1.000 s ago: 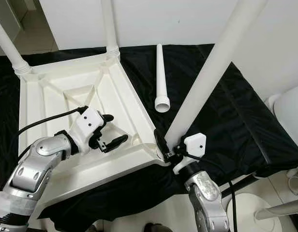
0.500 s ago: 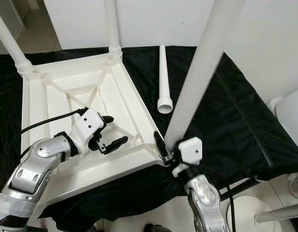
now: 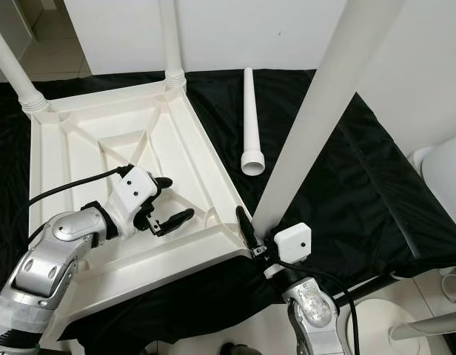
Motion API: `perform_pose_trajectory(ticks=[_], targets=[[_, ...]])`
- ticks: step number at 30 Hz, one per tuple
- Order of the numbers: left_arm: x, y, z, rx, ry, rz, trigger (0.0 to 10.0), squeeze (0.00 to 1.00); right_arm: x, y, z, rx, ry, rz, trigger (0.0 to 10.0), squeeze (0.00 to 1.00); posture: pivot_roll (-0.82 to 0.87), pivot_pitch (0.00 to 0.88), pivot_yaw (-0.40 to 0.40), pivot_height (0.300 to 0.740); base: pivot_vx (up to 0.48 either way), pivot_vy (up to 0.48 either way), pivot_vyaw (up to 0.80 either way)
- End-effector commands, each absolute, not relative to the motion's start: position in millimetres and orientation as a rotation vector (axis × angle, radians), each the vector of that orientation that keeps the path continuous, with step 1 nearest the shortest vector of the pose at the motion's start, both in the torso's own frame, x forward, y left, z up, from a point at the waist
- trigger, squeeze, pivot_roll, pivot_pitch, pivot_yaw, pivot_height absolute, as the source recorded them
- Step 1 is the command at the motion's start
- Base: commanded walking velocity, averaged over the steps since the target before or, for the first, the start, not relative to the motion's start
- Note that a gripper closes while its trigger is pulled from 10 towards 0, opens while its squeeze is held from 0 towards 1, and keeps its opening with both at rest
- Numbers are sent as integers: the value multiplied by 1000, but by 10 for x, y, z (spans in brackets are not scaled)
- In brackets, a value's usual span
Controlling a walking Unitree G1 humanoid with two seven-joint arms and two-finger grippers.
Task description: Building children table
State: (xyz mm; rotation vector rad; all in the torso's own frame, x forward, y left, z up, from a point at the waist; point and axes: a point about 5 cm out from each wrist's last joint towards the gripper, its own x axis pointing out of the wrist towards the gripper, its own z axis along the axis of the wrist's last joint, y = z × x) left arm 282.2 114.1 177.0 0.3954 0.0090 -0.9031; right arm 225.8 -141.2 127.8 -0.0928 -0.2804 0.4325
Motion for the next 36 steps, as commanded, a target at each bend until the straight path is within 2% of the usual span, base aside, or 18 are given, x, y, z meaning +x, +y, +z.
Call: perform_pose_trajectory(ticks=[1,9,21,30,31,32,36], targets=[[2803,1145,1768,394,11,-894,10000,0,2213,-1450,846,-92,-9,443,10000,0,51,133,20,740,0,0,0],[2807,1155,1776,397,10,-889,10000,0,2283,-1435,835,-84,87,472,10000,0,56,135,16,740,0,0,0],[2805,1192,1781,397,14,-871,10000,0,2326,-1458,880,-41,97,471,10000,0,62,143,11,740,0,0,0],[2796,1199,1774,393,16,-864,10000,0,2385,-1428,932,-15,67,353,10000,0,65,146,2,740,0,0,0],[2796,1195,1773,390,16,-863,10000,0,2437,-1397,982,28,41,228,10000,0,62,146,-1,740,0,0,0],[2796,1193,1773,390,16,-863,10000,0,2451,-1388,993,48,39,195,10000,0,62,146,-1,740,0,0,0],[2796,1192,1773,389,16,-863,10000,0,2458,-1381,997,63,41,177,10000,0,62,146,-1,740,0,0,0]])
